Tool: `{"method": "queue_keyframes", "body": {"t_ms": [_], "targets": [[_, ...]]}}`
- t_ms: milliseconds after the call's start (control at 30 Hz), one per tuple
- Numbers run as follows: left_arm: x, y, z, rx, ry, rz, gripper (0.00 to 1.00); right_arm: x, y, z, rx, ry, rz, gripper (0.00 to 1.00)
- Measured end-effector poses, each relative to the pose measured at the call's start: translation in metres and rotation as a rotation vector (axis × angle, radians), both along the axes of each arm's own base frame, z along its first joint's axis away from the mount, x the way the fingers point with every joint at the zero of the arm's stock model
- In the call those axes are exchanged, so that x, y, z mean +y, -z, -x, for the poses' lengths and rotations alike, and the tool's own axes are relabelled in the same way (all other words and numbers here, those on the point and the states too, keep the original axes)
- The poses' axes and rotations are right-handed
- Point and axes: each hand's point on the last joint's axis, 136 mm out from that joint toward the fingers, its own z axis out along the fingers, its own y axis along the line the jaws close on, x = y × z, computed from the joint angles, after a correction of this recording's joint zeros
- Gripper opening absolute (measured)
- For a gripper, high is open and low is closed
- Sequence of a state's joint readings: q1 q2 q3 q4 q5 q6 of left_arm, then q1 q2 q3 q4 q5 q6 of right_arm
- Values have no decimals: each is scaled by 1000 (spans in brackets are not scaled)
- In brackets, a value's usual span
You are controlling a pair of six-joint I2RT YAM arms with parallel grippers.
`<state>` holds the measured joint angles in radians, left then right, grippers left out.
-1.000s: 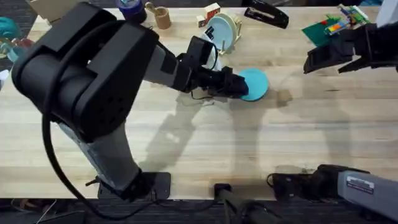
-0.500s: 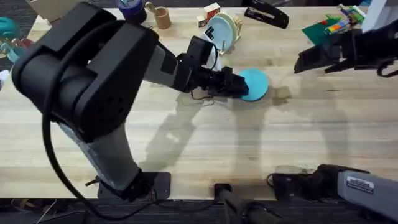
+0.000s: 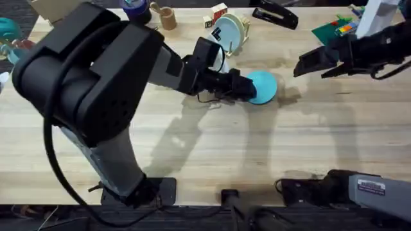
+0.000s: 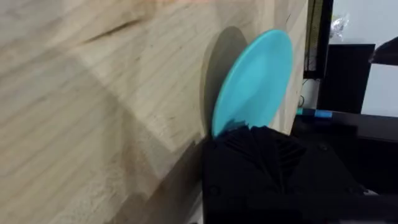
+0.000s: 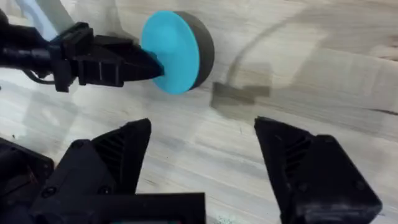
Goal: Pick up the plates from the table one by one and place each into a slot on the dish rack.
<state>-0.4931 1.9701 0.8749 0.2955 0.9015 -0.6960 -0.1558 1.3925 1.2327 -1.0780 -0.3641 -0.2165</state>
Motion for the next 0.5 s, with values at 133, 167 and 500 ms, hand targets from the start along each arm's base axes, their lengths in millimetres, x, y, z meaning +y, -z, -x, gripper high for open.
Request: {"method": "queue_keyframes", "body": {"t_ms": [133, 167, 500], "targets": [[0, 0, 0, 0, 0, 0, 40, 0, 1, 0, 5, -1, -4, 996], [0, 0, 0, 0, 0, 0, 40, 0, 1, 0, 5, -1, -4, 996], [0, 0, 0, 0, 0, 0, 40, 0, 1, 0, 5, -1, -4, 996]]}}
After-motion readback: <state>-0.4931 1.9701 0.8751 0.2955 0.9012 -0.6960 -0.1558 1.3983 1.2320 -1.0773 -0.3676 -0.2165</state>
